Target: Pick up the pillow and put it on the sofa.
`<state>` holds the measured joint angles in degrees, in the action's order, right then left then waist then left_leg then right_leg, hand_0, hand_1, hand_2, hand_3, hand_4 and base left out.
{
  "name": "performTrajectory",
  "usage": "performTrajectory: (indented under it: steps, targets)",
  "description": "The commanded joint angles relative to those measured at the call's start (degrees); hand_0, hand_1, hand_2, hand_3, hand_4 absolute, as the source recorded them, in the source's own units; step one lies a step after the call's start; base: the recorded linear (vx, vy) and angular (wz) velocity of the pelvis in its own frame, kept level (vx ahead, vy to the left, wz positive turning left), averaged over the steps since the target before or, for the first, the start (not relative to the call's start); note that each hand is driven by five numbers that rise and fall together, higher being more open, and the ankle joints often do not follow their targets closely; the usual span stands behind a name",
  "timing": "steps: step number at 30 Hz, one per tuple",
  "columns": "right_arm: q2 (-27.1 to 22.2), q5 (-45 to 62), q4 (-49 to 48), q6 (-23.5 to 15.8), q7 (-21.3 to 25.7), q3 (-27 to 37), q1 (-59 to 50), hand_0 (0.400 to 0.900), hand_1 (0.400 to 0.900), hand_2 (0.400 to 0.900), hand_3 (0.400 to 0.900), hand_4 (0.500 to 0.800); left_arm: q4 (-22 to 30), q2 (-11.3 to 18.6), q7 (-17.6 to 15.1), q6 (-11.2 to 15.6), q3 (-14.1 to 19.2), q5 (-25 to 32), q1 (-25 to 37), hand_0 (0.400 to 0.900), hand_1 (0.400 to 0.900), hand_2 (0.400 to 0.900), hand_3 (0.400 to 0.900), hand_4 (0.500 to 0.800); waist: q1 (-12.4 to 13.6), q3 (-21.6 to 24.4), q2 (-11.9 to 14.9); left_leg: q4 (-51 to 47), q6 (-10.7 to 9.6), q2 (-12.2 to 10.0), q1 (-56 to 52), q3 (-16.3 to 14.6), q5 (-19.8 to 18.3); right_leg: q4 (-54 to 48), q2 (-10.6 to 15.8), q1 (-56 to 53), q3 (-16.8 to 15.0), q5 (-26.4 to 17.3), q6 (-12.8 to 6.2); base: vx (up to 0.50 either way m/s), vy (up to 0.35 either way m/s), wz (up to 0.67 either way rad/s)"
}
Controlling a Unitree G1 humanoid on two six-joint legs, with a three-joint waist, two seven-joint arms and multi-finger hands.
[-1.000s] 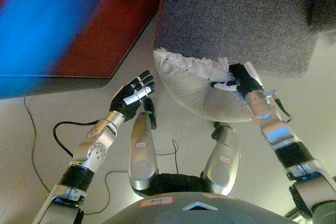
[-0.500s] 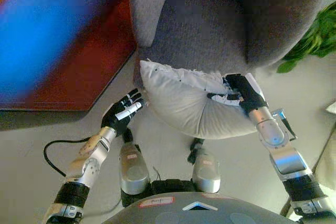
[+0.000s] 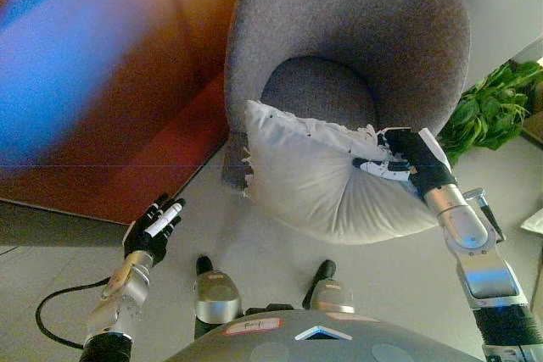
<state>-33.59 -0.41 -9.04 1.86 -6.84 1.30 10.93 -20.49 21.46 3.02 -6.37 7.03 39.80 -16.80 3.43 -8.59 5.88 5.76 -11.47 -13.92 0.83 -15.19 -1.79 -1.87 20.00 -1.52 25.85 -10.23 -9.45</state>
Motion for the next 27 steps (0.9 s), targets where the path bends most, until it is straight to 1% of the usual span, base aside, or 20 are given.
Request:
performTrajectory:
  steps: [1,3,4,6,7,8,9,10,11,12,13,14,15,16,17,18,19,21,26,27]
  targets:
    - [-7.16,8.10,-4.83,-6.46,2.37,11.21,-12.26,0.400,0.400,0.400,0.400,0.500,0.15,-0.09,2.57,2.63,1.10,-2.24,3.42,0.900,0.900,0.900,0.900,0.800,1.30,3.61,-1.64,-7.13,4.58,3.31,-6.82,-2.65,1.72,0.35,2.03,-1.80,1.52,-3.25,-5.03,0.07,-0.006,0.14]
    - [-8.81,8.75,-1.65,-5.89,2.12,10.61,-14.37,0.400,0.400,0.400,0.400,0.500,0.05,0.27,3.23,2.27,0.62,-2.44,3.55,0.900,0.900,0.900,0.900,0.800,1.96,3.79,-1.59,-7.26,4.47,3.34,-6.94,-2.35,1.78,0.24,2.04,-2.13,2.11,-3.22,-5.02,0.07,-0.009,0.15]
    - [-10.43,8.92,2.06,-4.73,1.57,9.77,-16.37,0.400,0.400,0.400,0.400,0.500,0.18,0.77,3.90,2.01,0.04,-2.43,3.48,0.900,0.900,0.900,0.900,0.800,2.73,3.93,-1.48,-7.26,4.37,3.35,-7.00,-2.08,1.83,0.21,2.06,-2.44,2.69,-3.23,-5.02,0.10,-0.026,0.21]
    - [-13.21,8.11,9.31,-4.42,2.47,7.27,-21.12,0.400,0.400,0.400,0.400,0.500,0.87,1.73,5.22,1.27,-0.79,-2.51,3.39,0.900,0.900,0.900,0.900,0.800,4.07,4.13,-1.32,-7.33,4.19,3.31,-7.07,-1.46,2.01,0.15,2.06,-2.99,3.76,-3.21,-4.97,0.11,-0.041,0.24]
    - [-14.59,7.03,14.50,-3.15,2.09,4.86,-24.68,0.400,0.400,0.400,0.400,0.500,1.27,2.45,5.86,1.00,-1.37,-2.45,3.29,0.900,0.900,0.900,0.900,0.800,4.81,4.12,-1.21,-7.26,4.07,3.24,-6.98,-1.07,2.10,0.18,2.06,-3.25,4.36,-3.11,-4.89,0.11,-0.061,0.27]
    - [-16.55,8.14,19.25,-1.04,2.52,2.34,-28.23,0.400,0.400,0.400,0.400,0.500,1.79,3.46,6.51,0.67,-2.02,-2.46,3.21,0.900,0.900,0.900,0.900,0.800,5.89,4.16,-1.03,-7.35,3.92,3.13,-6.86,-0.44,2.29,0.18,2.03,-3.50,4.85,-3.01,-4.88,0.12,-0.071,0.28]
    - [-18.18,8.87,22.72,0.02,3.39,0.55,-30.85,0.400,0.400,0.400,0.400,0.500,2.24,4.05,6.73,0.33,-2.30,-2.44,3.25,0.900,0.900,0.900,0.900,0.800,6.48,4.10,-1.02,-7.48,3.80,3.01,-6.85,-0.01,2.45,0.15,1.92,-3.75,5.25,-2.89,-4.86,0.19,-0.090,0.30]
    - [-20.81,10.30,29.95,1.47,3.91,-1.81,-34.92,0.400,0.400,0.400,0.400,0.500,2.82,5.54,7.15,-0.13,-3.23,-2.25,3.36,0.900,0.900,0.900,0.900,0.800,7.93,4.41,-0.96,-7.98,3.11,2.57,-7.26,1.46,2.04,-0.25,1.12,-4.72,5.21,-1.82,-5.19,0.19,-0.095,0.30]
    - [-22.94,10.96,36.54,2.94,4.56,-4.20,-39.26,0.400,0.400,0.400,0.400,0.500,3.14,6.78,7.74,-0.28,-3.86,-1.98,3.47,0.900,0.900,0.900,0.900,0.800,9.02,4.44,-0.81,-8.21,2.90,2.46,-7.13,2.08,2.35,-0.50,0.84,-5.21,5.78,-1.43,-5.09,0.21,-0.111,0.35]
    - [-24.96,10.50,43.69,4.12,7.07,-7.11,-43.70,0.576,0.576,0.576,0.576,0.606,3.73,8.06,8.67,-0.69,-4.56,-2.02,3.64,0.900,0.900,0.900,0.900,0.800,10.41,4.43,-0.62,-8.34,2.67,2.39,-6.86,2.88,2.68,-0.79,0.59,-5.70,6.37,-1.15,-5.01,0.12,-0.098,0.32]
    - [-25.91,10.00,49.65,5.37,7.62,-10.31,-48.17,0.900,0.900,0.900,0.900,0.800,4.23,8.81,9.35,-0.78,-5.19,-2.11,3.69,0.900,0.900,0.900,0.900,0.800,11.24,4.30,-0.60,-8.39,2.47,2.32,-6.64,3.50,2.88,-1.09,0.42,-6.00,6.69,-1.06,-4.93,0.09,-0.100,0.33]
    - [-27.17,9.36,56.36,7.88,8.67,-14.17,-54.33,0.900,0.900,0.900,0.900,0.800,4.98,10.23,10.50,-0.75,-6.16,-2.04,3.69,0.900,0.900,0.900,0.900,0.800,12.60,4.16,-0.51,-8.46,2.20,2.14,-6.18,4.35,3.14,-1.36,0.21,-6.26,7.02,-0.93,-4.90,0.05,-0.077,0.26]
    - [-27.57,9.85,58.97,8.58,9.33,-16.10,-57.38,0.900,0.900,0.900,0.900,0.800,5.25,10.64,10.99,-0.68,-6.41,-1.99,3.70,0.900,0.900,0.900,0.900,0.800,12.96,4.08,-0.60,-8.49,2.08,2.04,-5.91,4.70,3.28,-1.46,0.10,-6.36,7.18,-0.89,-4.91,0.01,-0.093,0.28]
    - [-28.10,13.27,63.39,11.01,12.96,-18.94,-63.68,0.900,0.900,0.900,0.900,0.800,5.86,12.18,12.20,-0.32,-7.75,-1.71,4.26,0.900,0.900,0.900,0.900,0.800,14.40,3.87,-0.50,-8.68,1.72,1.72,-4.93,5.67,3.86,-1.94,-0.22,-6.60,7.76,-0.92,-5.02,-0.02,-0.071,0.26]
    - [-28.41,15.25,65.60,11.75,16.97,-18.94,-67.86,0.900,0.900,0.900,0.900,0.800,6.67,13.26,13.22,-0.44,-8.69,-0.88,4.84,0.900,0.900,0.900,0.900,0.800,15.21,3.63,-0.74,-8.92,1.47,1.57,-4.11,6.52,4.32,-2.17,-0.41,-6.75,8.34,-0.86,-5.12,-0.02,-0.046,0.29]
    - [-28.47,14.64,66.66,11.68,19.01,-18.70,-69.82,0.900,0.900,0.900,0.900,0.800,7.55,13.66,13.71,-0.95,-9.22,-0.60,5.18,0.900,0.900,0.900,0.900,0.800,15.64,3.54,-1.02,-9.25,1.36,1.55,-3.79,7.09,4.53,-2.24,-0.48,-6.89,8.60,-0.73,-5.19,-0.01,0.006,0.24]
    - [-28.57,13.73,67.53,11.36,19.82,-19.08,-71.31,0.900,0.900,0.900,0.900,0.800,8.11,13.84,13.88,-1.18,-9.70,-0.48,5.24,0.900,0.900,0.900,0.900,0.800,15.90,3.51,-1.18,-9.57,1.33,1.59,-3.72,7.48,4.66,-2.27,-0.52,-7.03,8.71,-0.62,-5.25,0.00,0.048,0.22]
    - [-29.27,12.36,66.90,10.14,23.20,-20.82,-73.55,0.900,0.900,0.900,0.900,0.800,8.93,13.85,14.26,-1.81,-11.41,-0.76,4.93,0.900,0.900,0.900,0.900,0.800,16.36,3.56,-1.57,-9.88,1.30,1.50,-3.67,8.25,4.75,-2.28,-0.50,-7.61,9.15,-0.38,-5.38,0.01,0.066,0.16]
    - [-30.50,12.69,62.84,8.07,25.87,-22.06,-73.09,0.900,0.900,0.900,0.900,0.800,8.88,14.33,13.91,-0.86,-13.10,1.07,3.92,0.900,0.900,0.900,0.900,0.800,15.55,4.60,-1.81,-9.96,1.62,1.40,-4.75,7.92,4.38,-2.26,0.01,-8.53,9.46,-0.17,-5.55,0.01,0.086,-0.04]
    - [-30.40,12.48,62.44,6.73,26.51,-21.49,-72.57,0.900,0.900,0.900,0.900,0.800,8.99,14.31,13.63,-0.84,-13.45,1.62,3.94,0.900,0.900,0.900,0.900,0.800,15.34,4.89,-1.92,-9.93,1.78,1.50,-5.04,7.75,4.21,-2.26,0.18,-8.75,9.47,-0.19,-5.54,0.00,0.082,-0.09]
